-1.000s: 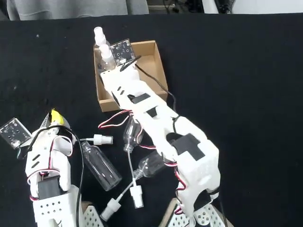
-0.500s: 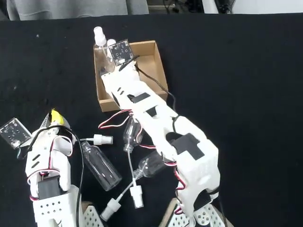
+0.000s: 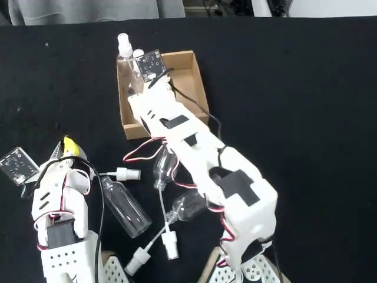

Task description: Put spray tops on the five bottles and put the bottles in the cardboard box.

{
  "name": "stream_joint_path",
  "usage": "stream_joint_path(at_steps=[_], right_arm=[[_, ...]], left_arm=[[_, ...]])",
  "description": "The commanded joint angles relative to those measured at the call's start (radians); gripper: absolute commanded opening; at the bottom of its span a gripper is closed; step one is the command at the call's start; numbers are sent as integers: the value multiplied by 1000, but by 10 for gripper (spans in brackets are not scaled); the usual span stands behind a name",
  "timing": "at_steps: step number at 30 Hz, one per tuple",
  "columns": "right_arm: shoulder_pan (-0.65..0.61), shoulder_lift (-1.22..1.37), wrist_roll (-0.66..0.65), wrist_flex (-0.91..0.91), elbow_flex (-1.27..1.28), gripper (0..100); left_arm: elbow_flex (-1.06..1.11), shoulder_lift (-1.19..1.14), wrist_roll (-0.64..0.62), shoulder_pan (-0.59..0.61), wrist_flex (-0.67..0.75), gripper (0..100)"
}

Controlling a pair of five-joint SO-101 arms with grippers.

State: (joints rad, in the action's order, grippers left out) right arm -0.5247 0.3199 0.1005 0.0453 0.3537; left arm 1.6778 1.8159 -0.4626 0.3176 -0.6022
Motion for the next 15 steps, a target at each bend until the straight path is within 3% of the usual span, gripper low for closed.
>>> stream_joint_path(at_steps=[1, 9, 15], right_arm=[[-18, -137, 6, 54, 15, 344], [-18, -295, 2, 64, 153, 344], [-14, -466, 0, 64, 295, 344]], left_arm=[[22, 6, 9, 7, 17, 40], [22, 6, 9, 12, 17, 40], [22, 8, 9, 79, 23, 40]])
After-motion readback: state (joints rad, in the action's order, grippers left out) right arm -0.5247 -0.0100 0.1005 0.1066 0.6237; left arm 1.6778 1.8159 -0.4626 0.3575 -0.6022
